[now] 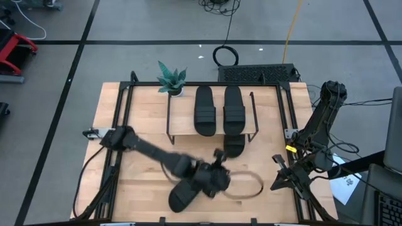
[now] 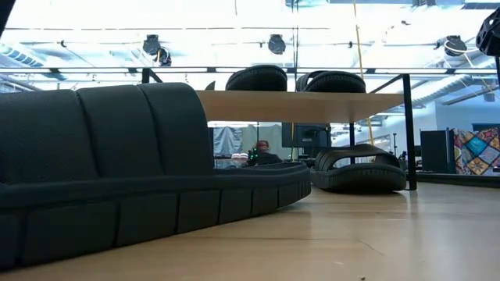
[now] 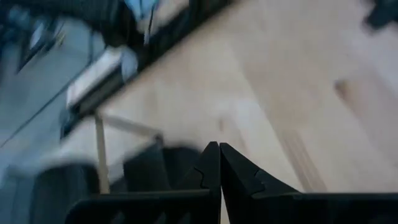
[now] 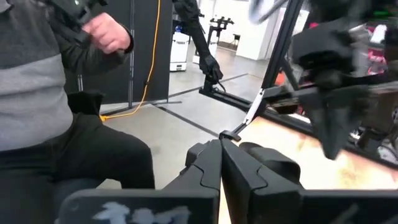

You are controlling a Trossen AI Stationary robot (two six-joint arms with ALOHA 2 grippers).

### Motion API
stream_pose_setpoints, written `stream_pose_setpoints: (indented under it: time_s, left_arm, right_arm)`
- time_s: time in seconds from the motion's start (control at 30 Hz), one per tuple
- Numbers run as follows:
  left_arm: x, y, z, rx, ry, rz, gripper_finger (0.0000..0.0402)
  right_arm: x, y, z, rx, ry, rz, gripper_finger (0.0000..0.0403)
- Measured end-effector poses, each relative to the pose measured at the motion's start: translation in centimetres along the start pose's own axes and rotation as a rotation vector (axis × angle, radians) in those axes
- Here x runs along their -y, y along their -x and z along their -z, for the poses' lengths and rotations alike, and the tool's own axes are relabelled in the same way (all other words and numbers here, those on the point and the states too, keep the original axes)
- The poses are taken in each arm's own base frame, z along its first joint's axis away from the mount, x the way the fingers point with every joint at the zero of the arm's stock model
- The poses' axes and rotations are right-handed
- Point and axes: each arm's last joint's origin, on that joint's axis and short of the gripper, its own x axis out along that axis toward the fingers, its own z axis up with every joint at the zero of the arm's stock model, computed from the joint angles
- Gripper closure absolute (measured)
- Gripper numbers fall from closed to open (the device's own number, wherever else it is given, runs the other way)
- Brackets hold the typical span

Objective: Pick and place slides into the shelf
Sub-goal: Put the slide under the shelf

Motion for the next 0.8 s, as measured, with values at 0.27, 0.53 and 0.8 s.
stream_pose_setpoints:
  time_s: [0.27,0.53,0.8]
  left_arm:
    - [-12.9,5.9,-0.1,0.363,0.06,0.008,0.0402]
    - [-15.4,18.8,3.2,0.263,0.123,-0.125,0.0402]
    - [-12.1,22.9,12.5,0.438,0.322,-0.212,0.0402]
  right_arm:
    - [0.0,0.0,-0.1,0.008,0.025,0.001,0.0403]
    - [-0.1,0.0,0.6,-0.02,-0.017,-0.005,0.0403]
    - [0.3,0.2,2.0,0.04,-0.029,0.023,0.0403]
